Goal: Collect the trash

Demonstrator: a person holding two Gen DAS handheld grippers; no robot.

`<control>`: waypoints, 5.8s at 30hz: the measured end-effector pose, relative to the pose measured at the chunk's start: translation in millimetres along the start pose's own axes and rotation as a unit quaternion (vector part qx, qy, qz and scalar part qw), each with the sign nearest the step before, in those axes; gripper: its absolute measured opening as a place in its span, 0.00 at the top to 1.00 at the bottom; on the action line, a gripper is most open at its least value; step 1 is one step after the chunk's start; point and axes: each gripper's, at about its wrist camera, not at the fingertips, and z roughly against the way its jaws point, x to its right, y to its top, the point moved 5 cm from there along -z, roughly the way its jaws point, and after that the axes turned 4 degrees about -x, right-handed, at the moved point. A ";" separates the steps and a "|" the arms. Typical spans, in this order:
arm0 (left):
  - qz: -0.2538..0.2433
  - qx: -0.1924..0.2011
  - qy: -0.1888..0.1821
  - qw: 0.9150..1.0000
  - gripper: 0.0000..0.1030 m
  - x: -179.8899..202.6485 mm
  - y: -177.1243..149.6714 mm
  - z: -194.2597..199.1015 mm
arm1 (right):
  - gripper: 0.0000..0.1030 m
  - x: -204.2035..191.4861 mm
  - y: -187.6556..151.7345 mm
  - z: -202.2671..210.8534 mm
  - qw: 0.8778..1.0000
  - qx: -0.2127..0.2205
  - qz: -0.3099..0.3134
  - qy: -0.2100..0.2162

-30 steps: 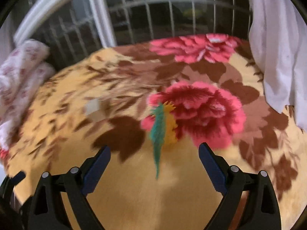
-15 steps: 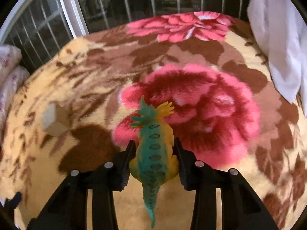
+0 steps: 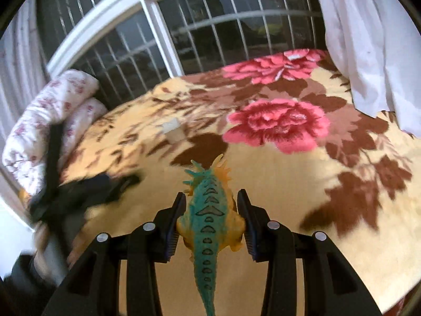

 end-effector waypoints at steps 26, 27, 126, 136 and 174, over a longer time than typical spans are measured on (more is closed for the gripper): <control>-0.024 -0.002 0.029 0.999 0.55 18.2 87.8 -102.0 | 0.61 37.2 -39.2 46.2 0.996 0.043 -0.062 0.036; -0.013 -0.003 0.016 1.000 0.55 14.6 85.8 -96.6 | 0.61 36.6 -39.4 46.2 0.996 0.043 -0.062 0.038; -0.037 0.101 0.023 0.994 0.09 -21.2 -98.0 122.3 | 0.05 -15.0 -25.0 56.8 0.996 0.036 0.052 -0.068; -0.015 0.080 0.043 0.996 0.09 -18.3 -5.9 29.8 | 0.05 3.6 45.2 -51.2 0.991 0.063 0.006 -0.116; 0.013 -0.001 0.056 0.998 0.09 -33.5 -10.6 -22.7 | 0.05 19.3 21.2 -107.1 0.983 -0.037 -0.012 -0.181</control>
